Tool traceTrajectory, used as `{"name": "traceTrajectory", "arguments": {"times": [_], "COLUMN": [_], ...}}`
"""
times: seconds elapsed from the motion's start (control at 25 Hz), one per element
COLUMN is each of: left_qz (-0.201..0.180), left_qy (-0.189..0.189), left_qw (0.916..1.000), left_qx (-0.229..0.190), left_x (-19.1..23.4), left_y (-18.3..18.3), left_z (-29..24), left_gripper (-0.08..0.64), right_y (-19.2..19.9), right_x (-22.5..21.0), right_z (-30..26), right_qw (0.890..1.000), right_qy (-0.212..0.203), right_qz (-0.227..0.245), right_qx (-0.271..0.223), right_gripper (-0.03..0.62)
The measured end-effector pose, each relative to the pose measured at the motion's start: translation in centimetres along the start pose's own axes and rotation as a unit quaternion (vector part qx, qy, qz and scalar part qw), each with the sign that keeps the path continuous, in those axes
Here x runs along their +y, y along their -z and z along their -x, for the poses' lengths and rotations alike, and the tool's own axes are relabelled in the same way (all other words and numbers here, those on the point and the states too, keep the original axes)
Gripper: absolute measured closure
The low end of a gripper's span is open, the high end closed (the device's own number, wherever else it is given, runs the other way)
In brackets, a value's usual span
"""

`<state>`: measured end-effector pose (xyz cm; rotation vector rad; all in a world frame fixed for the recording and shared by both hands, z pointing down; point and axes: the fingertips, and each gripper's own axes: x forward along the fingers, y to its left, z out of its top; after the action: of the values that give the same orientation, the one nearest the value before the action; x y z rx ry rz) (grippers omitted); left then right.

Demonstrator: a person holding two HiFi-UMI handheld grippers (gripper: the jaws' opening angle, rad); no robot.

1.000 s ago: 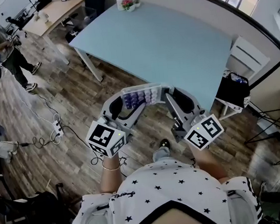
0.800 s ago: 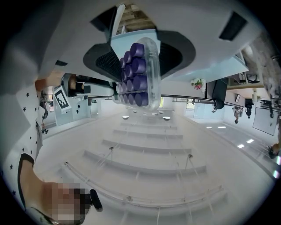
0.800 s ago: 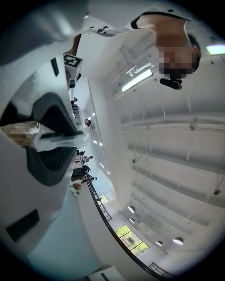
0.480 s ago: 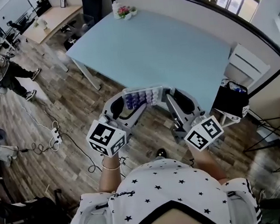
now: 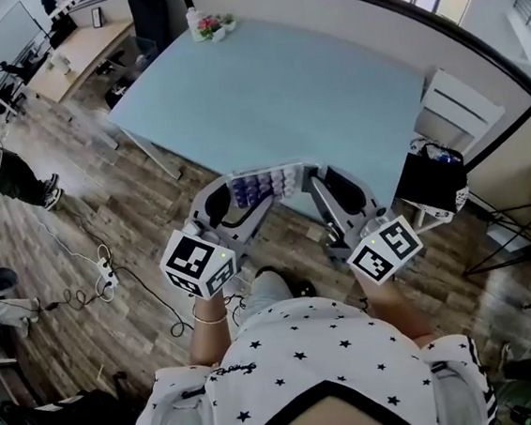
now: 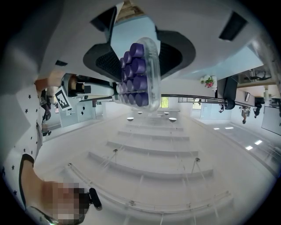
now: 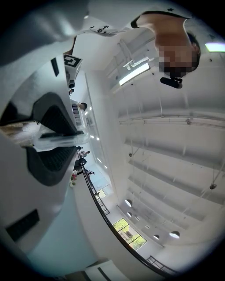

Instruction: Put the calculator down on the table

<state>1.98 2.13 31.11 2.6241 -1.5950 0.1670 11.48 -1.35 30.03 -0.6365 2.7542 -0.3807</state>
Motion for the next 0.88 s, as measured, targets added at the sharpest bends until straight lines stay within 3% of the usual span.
{"name": "traceTrajectory", "arguments": {"times": [0.32, 0.88], "left_qz": [-0.002, 0.006], "left_qy": [0.046, 0.098], "left_qw": [0.9989, 0.9950], "left_qx": [0.003, 0.015], "left_x": [1.7, 10.0], "left_y": [-0.5, 0.3], "left_z": [-4.5, -12.1], "left_gripper": [0.293, 0.291], "right_y": [-0.9, 0.1], "right_x": [-3.8, -11.0], "right_z": [-1.1, -8.3], "right_qw": [0.999, 0.995], "right_qy": [0.045, 0.104], "right_qz": [0.005, 0.004], "right_qx": [-0.008, -0.007], "right_gripper": [0.514, 0.514]}}
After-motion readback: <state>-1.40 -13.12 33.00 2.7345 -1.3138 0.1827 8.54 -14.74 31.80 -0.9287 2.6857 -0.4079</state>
